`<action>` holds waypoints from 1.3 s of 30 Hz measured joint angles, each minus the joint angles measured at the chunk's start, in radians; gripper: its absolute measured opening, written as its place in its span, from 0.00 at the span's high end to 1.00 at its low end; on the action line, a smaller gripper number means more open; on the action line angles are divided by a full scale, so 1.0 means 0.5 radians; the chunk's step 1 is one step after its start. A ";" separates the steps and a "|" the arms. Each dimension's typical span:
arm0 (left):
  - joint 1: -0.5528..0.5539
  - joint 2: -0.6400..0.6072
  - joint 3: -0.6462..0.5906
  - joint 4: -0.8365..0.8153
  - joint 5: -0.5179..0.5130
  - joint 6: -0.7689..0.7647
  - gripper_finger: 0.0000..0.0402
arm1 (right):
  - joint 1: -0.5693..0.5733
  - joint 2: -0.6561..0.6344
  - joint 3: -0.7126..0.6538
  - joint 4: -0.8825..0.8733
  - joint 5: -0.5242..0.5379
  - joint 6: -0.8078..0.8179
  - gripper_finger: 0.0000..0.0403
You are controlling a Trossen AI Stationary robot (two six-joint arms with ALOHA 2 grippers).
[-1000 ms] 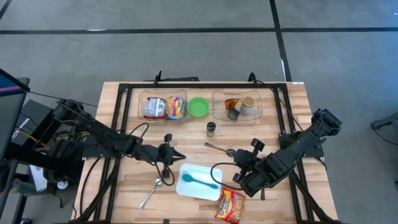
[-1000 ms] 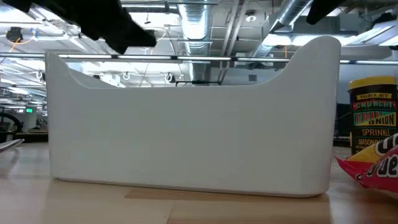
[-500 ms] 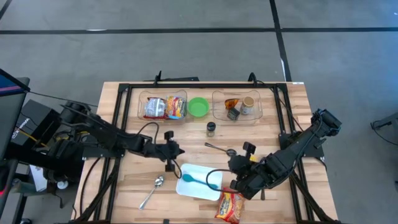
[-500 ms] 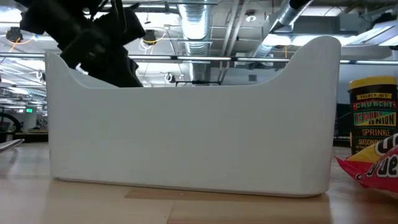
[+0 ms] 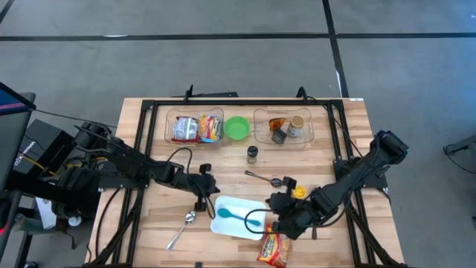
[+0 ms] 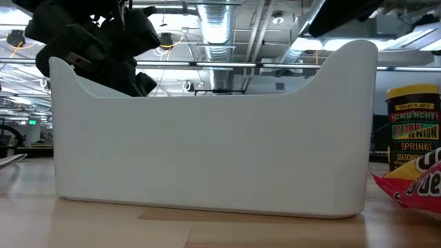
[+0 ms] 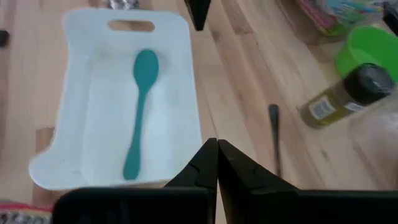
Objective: Pick & Place Food Item
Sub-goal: Adjust the white bin
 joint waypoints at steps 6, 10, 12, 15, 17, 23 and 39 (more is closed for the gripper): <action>0.000 0.000 0.000 0.016 0.001 -0.001 1.00 | -0.040 0.000 -0.200 0.448 -0.125 -0.118 0.99; 0.000 0.000 0.000 0.015 0.000 -0.001 1.00 | -0.094 0.001 -0.306 0.677 -0.241 -0.191 0.99; 0.000 0.000 0.000 0.015 0.015 -0.001 1.00 | -0.121 0.000 -0.339 0.694 -0.269 -0.190 0.99; 0.000 0.000 0.000 0.022 0.033 -0.001 1.00 | -0.146 0.001 -0.353 0.690 -0.314 -0.190 0.99; 0.000 0.000 0.000 0.031 0.033 -0.001 1.00 | -0.159 0.001 -0.353 0.697 -0.354 -0.190 0.99; 0.000 0.000 0.000 0.042 0.033 -0.001 1.00 | -0.180 0.001 -0.353 0.704 -0.435 -0.204 0.99; 0.000 -0.001 0.001 0.054 0.060 -0.001 1.00 | -0.259 0.160 -0.347 0.740 -0.529 -0.241 1.00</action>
